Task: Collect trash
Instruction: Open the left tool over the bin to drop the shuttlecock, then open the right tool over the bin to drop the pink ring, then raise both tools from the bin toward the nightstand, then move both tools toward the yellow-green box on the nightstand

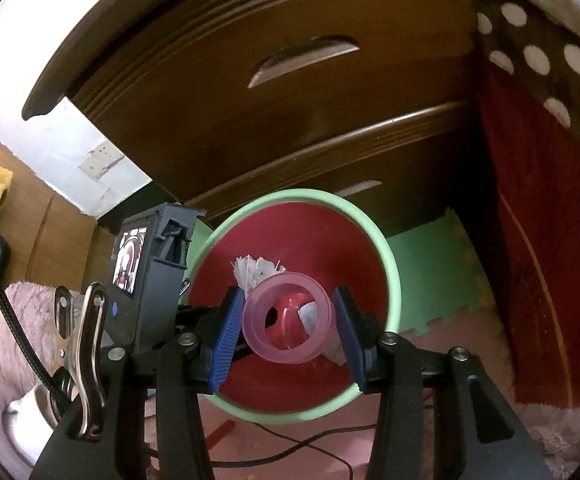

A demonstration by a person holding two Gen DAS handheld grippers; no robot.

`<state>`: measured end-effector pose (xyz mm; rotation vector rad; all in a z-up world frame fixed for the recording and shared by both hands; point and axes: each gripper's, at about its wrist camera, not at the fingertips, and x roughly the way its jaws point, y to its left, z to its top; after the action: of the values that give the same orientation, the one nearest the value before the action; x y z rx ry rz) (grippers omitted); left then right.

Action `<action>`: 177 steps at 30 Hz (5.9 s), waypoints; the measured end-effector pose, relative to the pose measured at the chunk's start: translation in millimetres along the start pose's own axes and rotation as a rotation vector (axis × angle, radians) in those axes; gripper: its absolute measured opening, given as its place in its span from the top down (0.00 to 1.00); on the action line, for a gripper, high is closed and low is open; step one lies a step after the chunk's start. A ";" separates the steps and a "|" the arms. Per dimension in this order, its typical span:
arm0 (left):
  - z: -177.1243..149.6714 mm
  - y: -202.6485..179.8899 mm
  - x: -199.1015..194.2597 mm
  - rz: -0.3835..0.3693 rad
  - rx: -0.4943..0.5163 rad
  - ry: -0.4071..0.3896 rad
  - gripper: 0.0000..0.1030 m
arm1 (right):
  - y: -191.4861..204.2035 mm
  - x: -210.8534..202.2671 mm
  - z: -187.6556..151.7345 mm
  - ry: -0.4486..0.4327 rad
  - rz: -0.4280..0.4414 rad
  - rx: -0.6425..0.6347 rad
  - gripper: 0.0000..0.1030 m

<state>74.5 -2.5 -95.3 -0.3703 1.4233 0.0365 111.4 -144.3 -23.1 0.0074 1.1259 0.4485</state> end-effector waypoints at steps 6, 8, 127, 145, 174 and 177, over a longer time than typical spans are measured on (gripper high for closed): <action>1.0 -0.3 6.2 -0.004 -0.005 0.009 0.71 | 0.2 6.4 -1.0 0.031 0.004 0.009 0.55; 1.5 -1.6 8.3 -0.002 0.002 0.011 0.71 | 0.4 8.3 -0.3 0.042 0.004 0.008 0.55; -34.7 -64.0 -179.6 0.076 0.107 -0.347 0.67 | 13.2 -91.8 6.1 -0.154 0.108 -0.067 0.42; -11.9 -94.1 -267.1 0.025 0.144 -0.479 0.41 | 3.5 -168.2 56.7 -0.313 0.021 -0.124 0.42; 77.6 -119.4 -297.1 -0.071 0.005 -0.528 0.38 | -72.5 -202.8 184.0 -0.462 -0.059 -0.007 0.31; 69.1 -116.6 -301.0 -0.045 0.002 -0.530 0.38 | -77.6 -205.7 186.8 -0.464 -0.065 -0.005 0.31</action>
<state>122.0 -35.0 229.7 -0.3584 0.8912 0.0892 228.5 -246.4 220.0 0.0674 0.6664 0.3667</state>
